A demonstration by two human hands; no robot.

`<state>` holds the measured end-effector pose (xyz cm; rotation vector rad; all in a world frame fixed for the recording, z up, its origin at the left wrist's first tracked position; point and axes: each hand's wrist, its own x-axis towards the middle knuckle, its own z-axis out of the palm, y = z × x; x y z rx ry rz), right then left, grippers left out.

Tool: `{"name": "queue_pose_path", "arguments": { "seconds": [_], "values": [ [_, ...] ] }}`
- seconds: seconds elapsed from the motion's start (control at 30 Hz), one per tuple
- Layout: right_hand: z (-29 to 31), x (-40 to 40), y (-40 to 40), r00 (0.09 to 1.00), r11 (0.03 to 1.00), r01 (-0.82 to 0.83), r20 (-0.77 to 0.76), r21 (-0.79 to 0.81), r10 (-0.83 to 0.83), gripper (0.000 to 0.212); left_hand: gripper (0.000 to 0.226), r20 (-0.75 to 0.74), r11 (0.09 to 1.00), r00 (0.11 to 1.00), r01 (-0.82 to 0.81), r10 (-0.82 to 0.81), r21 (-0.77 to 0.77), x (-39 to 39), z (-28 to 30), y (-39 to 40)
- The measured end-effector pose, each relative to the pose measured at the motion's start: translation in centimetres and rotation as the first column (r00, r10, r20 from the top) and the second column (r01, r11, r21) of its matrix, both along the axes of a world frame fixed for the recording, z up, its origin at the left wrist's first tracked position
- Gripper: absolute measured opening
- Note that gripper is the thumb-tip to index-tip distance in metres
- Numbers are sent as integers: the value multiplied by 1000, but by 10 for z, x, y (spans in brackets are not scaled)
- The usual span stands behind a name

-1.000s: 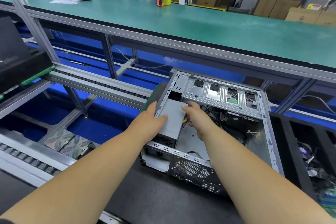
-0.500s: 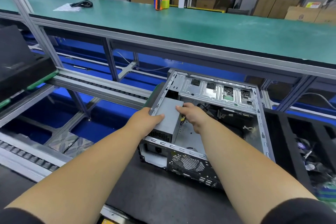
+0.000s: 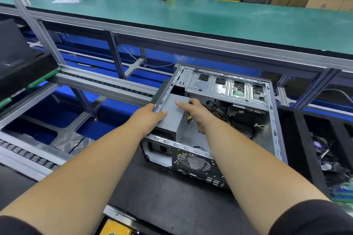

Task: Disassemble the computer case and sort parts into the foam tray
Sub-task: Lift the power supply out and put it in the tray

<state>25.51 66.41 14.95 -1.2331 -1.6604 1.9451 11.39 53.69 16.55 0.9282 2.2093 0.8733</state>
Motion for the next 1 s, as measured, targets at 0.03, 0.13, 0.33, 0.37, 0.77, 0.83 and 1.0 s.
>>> {"name": "queue_pose_path", "arguments": {
  "seconds": [0.03, 0.13, 0.33, 0.37, 0.77, 0.83, 1.0],
  "values": [
    [-1, -1, 0, 1000, 1000, -17, -14, 2, 17, 56, 25, -6, 1000, 1000, 1, -1, 0, 0, -1, 0],
    [-3, -2, 1, 998, 998, -67, -20, 19, 67, 69, 29, -25, 1000, 1000, 8, -8, -1, -1, -2, 1],
    [0, 2, 9, 997, 997, -71, 14, -38, 72, 68, 45, -14, 1000, 1000, -7, 7, -1, 1, 0, 0],
    [1, 4, 11, 997, 996, -72, 21, -51, 73, 66, 50, -8, 1000, 1000, -4, 4, -1, 2, 1, -1],
    [-5, 24, 22, 994, 991, -97, 45, -89, 102, 64, 91, -323, 971, 916, 217, -239, -104, 7, 5, -5],
    [-11, 43, 30, 993, 988, -104, 52, -115, 111, 65, 95, -277, 967, 927, 239, -254, -86, 9, 7, -5],
    [-19, 62, 33, 996, 989, -88, 3, -119, 89, 69, 68, -275, 960, 920, 273, -278, -58, 11, 10, -6]
  ]
}}
